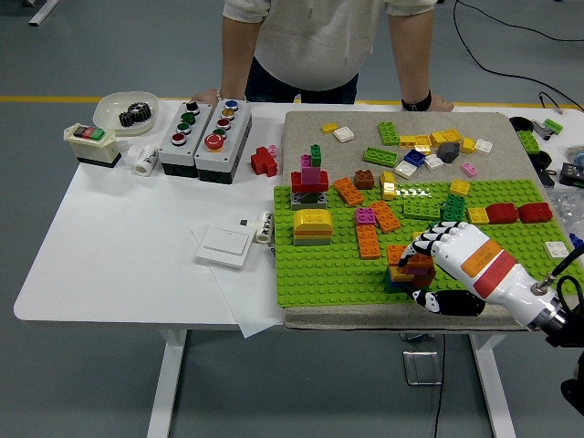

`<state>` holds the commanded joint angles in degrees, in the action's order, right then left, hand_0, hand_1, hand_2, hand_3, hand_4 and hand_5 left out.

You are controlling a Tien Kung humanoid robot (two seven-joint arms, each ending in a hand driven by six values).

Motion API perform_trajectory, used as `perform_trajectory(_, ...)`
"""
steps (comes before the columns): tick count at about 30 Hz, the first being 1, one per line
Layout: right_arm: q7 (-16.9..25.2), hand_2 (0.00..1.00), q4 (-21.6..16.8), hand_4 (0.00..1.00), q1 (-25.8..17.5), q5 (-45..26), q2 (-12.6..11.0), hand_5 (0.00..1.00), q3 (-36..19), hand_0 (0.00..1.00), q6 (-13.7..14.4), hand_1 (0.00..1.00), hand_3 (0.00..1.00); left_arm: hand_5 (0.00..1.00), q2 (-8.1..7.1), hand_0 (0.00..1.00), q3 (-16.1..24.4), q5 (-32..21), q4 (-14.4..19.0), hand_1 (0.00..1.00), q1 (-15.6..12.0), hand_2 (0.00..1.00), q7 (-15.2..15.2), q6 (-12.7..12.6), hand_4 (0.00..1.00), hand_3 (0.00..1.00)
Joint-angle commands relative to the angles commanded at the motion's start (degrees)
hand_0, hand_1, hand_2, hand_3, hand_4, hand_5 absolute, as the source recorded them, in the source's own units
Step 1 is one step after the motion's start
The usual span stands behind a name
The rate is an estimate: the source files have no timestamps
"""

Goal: Pick up the brick,pile it on top of brick,press brick,pick up the brick,pile it on top of brick,press brick

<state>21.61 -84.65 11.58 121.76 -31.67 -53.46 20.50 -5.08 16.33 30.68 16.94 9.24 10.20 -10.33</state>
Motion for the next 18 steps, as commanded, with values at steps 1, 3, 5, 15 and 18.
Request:
perform_trajectory(1,0.0,0.553,0.0,0.696,0.0,0.0,0.0,0.328,0.0,0.53,0.0,0.498,0.544,0.675,0.0,0.818,0.0,0.0,0.0,0.805,0.0,0.801,0.0,0.0,0.658,0.59)
perform_trajectory(3,0.1,0.553,0.0,0.696,0.0,-0.1,0.0,0.328,0.0,0.53,0.1,0.498,0.544,0.675,0.01,0.818,0.1,0.1,0.0,0.805,0.0,0.801,0.0,0.0,0.658,0.59)
perform_trajectory(5,0.1,0.553,0.2,0.697,0.0,0.0,0.0,0.328,0.0,0.531,0.1,0.498,0.544,0.675,0.02,0.818,0.1,0.1,0.0,0.805,0.0,0.801,0.1,0.0,0.659,0.591)
perform_trajectory(15,0.2,0.553,0.1,0.696,-0.4,0.3,-0.6,0.328,-0.5,0.531,0.2,0.499,0.544,0.677,0.05,0.818,0.4,0.6,0.0,0.805,-0.1,0.801,0.2,0.0,0.66,0.591)
perform_trajectory(18,0.2,0.553,0.0,0.696,-0.5,0.3,-0.7,0.328,-0.6,0.531,0.2,0.498,0.543,0.677,0.05,0.818,0.5,0.8,0.0,0.804,-0.2,0.801,0.3,0.0,0.66,0.591)
